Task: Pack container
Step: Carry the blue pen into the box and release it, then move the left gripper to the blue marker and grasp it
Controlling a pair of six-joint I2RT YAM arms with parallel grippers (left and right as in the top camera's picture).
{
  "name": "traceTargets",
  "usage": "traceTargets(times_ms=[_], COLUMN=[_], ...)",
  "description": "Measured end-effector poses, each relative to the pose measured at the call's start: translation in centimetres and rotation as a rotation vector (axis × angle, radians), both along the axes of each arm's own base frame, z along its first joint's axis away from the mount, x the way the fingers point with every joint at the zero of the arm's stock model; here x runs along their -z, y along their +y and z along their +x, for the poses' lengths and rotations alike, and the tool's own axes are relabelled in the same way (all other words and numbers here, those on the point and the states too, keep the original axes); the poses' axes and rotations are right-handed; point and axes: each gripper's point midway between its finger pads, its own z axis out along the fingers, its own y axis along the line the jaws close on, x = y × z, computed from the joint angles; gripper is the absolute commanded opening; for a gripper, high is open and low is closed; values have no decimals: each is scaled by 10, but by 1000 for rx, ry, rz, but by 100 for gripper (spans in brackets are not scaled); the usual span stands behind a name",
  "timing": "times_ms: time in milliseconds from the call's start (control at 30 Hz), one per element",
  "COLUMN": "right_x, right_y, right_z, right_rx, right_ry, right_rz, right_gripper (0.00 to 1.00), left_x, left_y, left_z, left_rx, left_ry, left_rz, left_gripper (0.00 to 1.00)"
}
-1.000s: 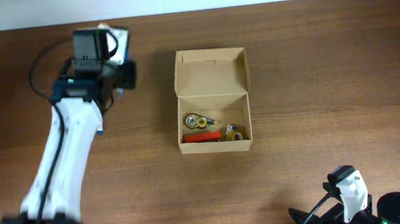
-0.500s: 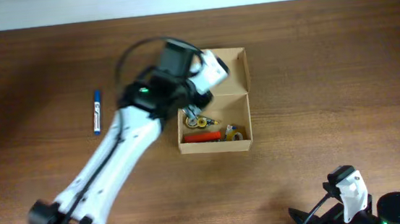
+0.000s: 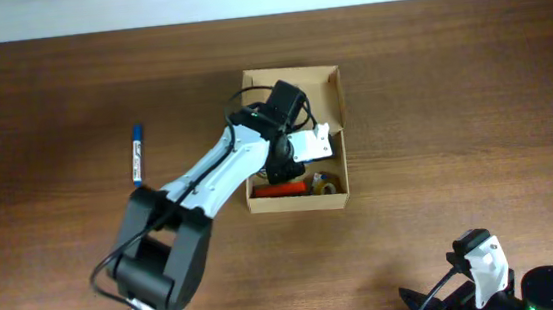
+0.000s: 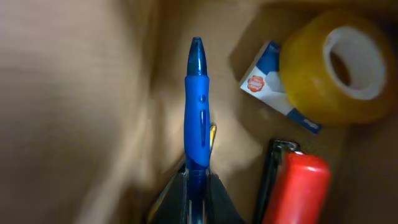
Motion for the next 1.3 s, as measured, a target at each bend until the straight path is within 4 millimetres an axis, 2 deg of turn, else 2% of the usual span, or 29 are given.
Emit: traceTargets(times_ms=[100, 233, 267, 333, 367, 567, 600, 667, 700, 767, 800, 833, 867, 933, 1000, 1033, 1133, 1200, 1300], right_x=[0, 0, 0, 0, 0, 0, 0, 0, 0, 0, 0, 0, 0, 0, 0, 0, 0, 0, 0], right_y=[0, 0, 0, 0, 0, 0, 0, 0, 0, 0, 0, 0, 0, 0, 0, 0, 0, 0, 0], right_z=[0, 0, 0, 0, 0, 0, 0, 0, 0, 0, 0, 0, 0, 0, 0, 0, 0, 0, 0], right_rx=[0, 0, 0, 0, 0, 0, 0, 0, 0, 0, 0, 0, 0, 0, 0, 0, 0, 0, 0], right_ry=[0, 0, 0, 0, 0, 0, 0, 0, 0, 0, 0, 0, 0, 0, -1, 0, 0, 0, 0], right_rz=[0, 0, 0, 0, 0, 0, 0, 0, 0, 0, -1, 0, 0, 0, 0, 0, 0, 0, 0], right_gripper=[99, 100, 99, 99, 99, 99, 99, 99, 99, 99, 99, 99, 99, 99, 99, 99, 99, 99, 99], left_x=[8, 9, 9, 9, 9, 2, -5, -30, -49, -96, -129, -154, -186, -231, -270, -281, -293, -290, -282], left_y=[1, -1, -1, -2, -2, 2, 2, 0, -2, -7, -7, -5, 0, 20, 56, 75, 133, 173, 215], left_z=[-1, -2, -2, -2, -2, -10, -10, -7, -3, 7, 13, 17, 19, 21, 22, 22, 24, 26, 27], left_rx=[11, 22, 23, 24, 20, -41, -46, -53, -58, -63, -76, -93, -121, -200, -328, -391, -585, -714, -845], left_ry=[13, 15, 16, 18, 20, 74, 80, 65, 44, -46, -123, -177, -248, -349, -433, -455, -468, -450, -412], left_rz=[12, 4, 3, -1, -4, 9, 11, 0, -16, -72, -108, -134, -167, -210, -237, -236, -217, -194, -181], left_gripper=[2, 2, 6, 45, 55, 55, 55, 48, 44, 44, 43, 44, 43, 44, 43, 43, 43, 44, 43])
